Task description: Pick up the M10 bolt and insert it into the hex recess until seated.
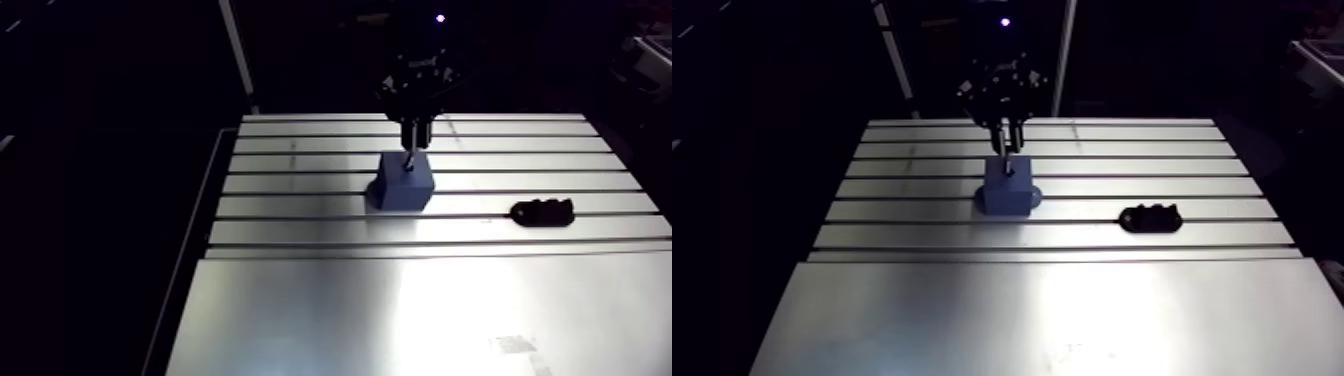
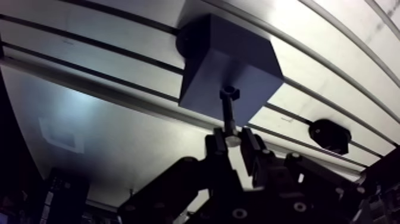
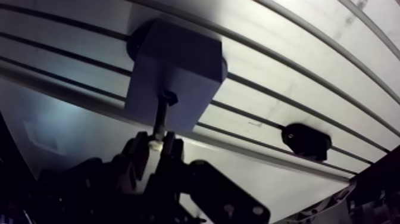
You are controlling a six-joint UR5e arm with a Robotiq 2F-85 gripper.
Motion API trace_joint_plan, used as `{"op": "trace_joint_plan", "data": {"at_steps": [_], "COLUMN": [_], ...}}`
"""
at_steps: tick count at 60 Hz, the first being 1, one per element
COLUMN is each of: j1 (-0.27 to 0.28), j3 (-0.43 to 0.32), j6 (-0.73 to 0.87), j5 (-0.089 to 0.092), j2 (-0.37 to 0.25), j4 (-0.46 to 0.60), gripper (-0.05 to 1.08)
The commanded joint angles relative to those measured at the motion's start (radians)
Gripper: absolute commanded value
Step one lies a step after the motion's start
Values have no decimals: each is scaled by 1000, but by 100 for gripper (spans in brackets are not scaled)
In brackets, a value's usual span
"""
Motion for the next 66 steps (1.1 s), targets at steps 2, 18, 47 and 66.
{"op": "trace_joint_plan", "data": {"at_steps": [2,18,47,66], "j1": [0,0,-5,-6], "j3": [2,0,-6,-7], "j6": [0,-1,-3,-3], "j5": [0,0,0,0], "j2": [1,5,15,16], "j4": [0,-2,-2,0], "gripper": [99,99,99,98]}}
